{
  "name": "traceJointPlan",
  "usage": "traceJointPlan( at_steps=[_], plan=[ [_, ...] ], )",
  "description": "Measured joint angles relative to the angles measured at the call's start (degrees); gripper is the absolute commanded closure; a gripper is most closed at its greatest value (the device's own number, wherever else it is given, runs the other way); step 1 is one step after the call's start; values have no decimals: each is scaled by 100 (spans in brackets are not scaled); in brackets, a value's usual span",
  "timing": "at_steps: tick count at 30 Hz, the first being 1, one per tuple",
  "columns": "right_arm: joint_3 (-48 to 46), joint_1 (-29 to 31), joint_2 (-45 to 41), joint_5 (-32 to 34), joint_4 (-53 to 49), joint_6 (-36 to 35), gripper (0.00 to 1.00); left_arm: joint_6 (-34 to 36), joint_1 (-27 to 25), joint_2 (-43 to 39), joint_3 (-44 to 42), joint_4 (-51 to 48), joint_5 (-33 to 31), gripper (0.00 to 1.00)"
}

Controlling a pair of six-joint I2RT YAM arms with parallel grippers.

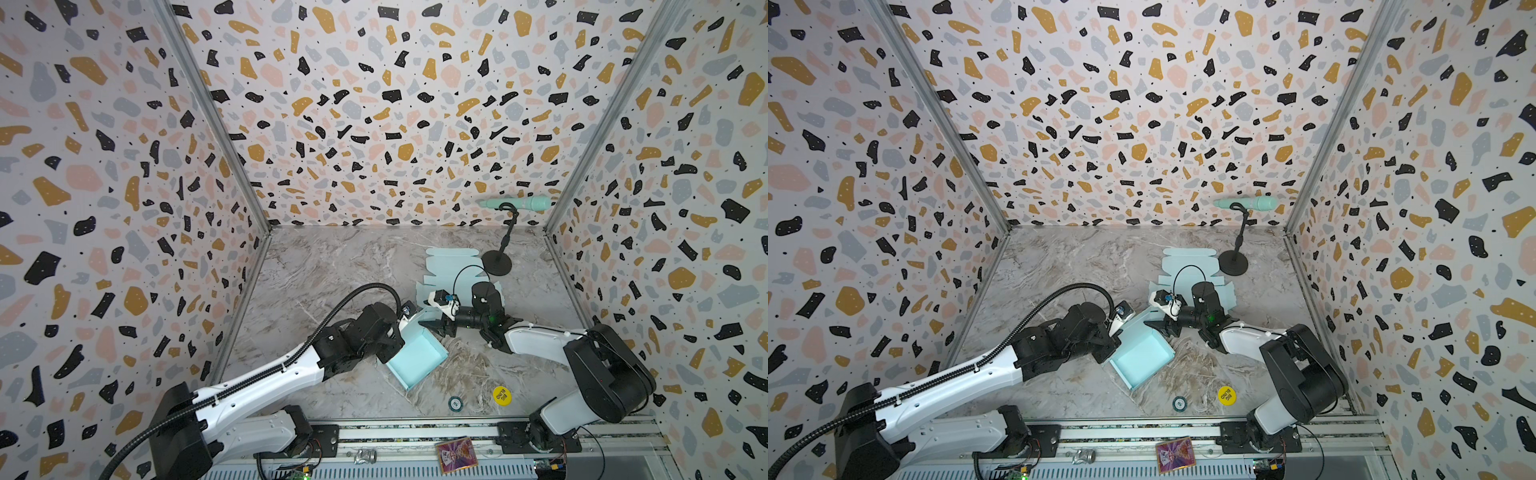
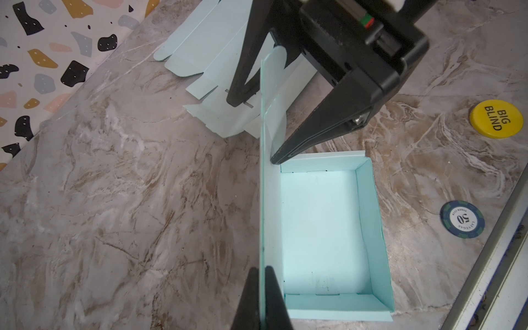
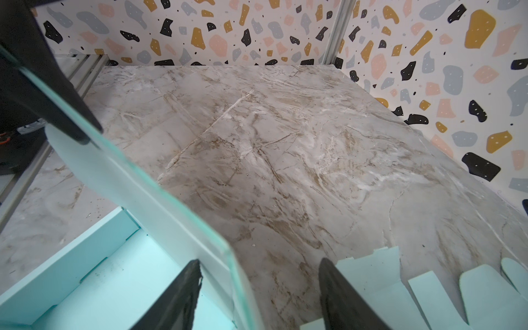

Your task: Fold the paper box

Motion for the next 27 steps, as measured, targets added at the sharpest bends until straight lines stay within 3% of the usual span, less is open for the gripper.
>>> traceJointPlan(
  at_steps=[10,27],
  plan=[
    [-136,-35,-94,39,-37,-33,54,15,0,118,0,37,-26,100],
    [-216,-131,-282,101,0,-9,71,31,0,118,0,39,-125,100]
  ],
)
